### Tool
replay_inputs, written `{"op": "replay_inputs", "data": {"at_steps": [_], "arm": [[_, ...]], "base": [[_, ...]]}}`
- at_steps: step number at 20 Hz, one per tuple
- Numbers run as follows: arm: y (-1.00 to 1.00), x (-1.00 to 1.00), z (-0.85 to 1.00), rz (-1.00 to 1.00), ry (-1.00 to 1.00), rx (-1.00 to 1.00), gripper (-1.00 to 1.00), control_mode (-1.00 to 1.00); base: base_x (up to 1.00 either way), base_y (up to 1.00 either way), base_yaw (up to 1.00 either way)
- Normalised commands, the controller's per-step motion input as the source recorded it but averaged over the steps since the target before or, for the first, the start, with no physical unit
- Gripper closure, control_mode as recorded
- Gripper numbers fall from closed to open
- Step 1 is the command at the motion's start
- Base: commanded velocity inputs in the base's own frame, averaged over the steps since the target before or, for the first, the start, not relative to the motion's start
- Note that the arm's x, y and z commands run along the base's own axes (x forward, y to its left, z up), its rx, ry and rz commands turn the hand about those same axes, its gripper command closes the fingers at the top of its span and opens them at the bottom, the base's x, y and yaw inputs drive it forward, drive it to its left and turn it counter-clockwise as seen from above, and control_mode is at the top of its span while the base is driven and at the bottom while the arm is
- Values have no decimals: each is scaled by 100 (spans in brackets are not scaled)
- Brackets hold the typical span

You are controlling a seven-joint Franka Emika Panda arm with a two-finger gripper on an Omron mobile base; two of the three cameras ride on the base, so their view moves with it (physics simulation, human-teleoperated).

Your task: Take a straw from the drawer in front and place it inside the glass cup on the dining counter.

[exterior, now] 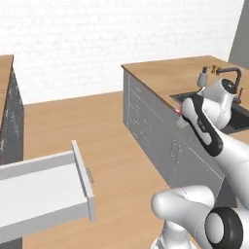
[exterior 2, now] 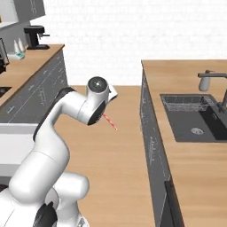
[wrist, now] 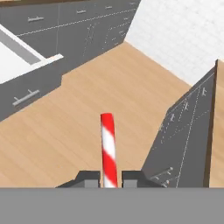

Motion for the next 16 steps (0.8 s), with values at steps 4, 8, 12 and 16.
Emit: {"op": "replay_inputs", "data": {"at_steps": [4,8,12,16], "arm": [[0,0,0,0,0,0,100,100],[0,0,0,0,0,0,100,100],[0,0,0,0,0,0,100,100],[0,0,0,0,0,0,100,100]], "base": [[-12,-79,-25],[-85,-49,-18],[-80,-29,-22],[-88,-34,-19]]}}
